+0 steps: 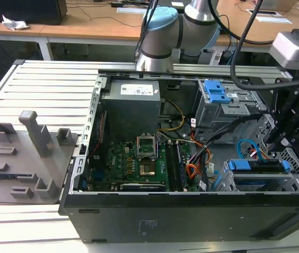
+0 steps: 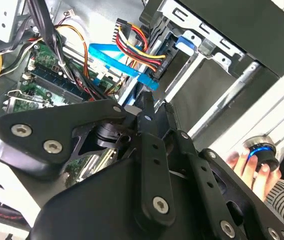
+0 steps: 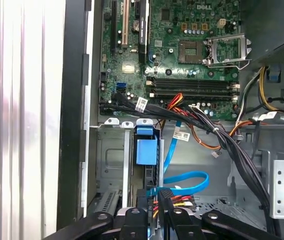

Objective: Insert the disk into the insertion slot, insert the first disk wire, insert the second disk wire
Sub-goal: 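Insert the second disk wire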

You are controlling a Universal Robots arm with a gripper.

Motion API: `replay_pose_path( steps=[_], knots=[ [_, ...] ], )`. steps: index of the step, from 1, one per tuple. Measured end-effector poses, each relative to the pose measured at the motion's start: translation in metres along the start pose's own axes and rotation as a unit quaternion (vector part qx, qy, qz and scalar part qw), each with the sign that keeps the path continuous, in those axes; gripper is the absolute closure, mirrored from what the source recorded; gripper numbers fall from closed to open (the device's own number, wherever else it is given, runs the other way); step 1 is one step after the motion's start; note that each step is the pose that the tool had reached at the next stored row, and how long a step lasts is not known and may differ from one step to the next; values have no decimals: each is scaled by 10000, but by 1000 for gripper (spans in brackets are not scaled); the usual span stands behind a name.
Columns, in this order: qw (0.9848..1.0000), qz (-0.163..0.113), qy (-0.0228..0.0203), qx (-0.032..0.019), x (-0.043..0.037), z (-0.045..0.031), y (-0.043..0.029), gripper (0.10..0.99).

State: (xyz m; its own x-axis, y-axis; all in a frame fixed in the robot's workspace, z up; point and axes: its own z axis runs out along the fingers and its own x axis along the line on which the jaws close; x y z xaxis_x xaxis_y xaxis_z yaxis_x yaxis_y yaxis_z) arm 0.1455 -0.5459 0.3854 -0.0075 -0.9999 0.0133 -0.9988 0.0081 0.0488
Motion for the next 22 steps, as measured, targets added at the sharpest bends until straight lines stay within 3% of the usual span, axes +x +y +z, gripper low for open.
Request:
replay_pose_path(
  steps=[4,6,11,14,16,18,22],
  knots=[
    [10000,0,0,0,0,-5,0,863],
    [10000,0,0,0,0,-7,0,980],
    [10000,0,1,0,0,-8,0,980],
    [10000,1,1,-2,-1,70,5,980],
    [10000,0,1,-2,-1,106,63,980],
    [10000,0,1,-1,0,131,180,980],
    [10000,-1,1,-2,0,133,196,980]
  ],
)
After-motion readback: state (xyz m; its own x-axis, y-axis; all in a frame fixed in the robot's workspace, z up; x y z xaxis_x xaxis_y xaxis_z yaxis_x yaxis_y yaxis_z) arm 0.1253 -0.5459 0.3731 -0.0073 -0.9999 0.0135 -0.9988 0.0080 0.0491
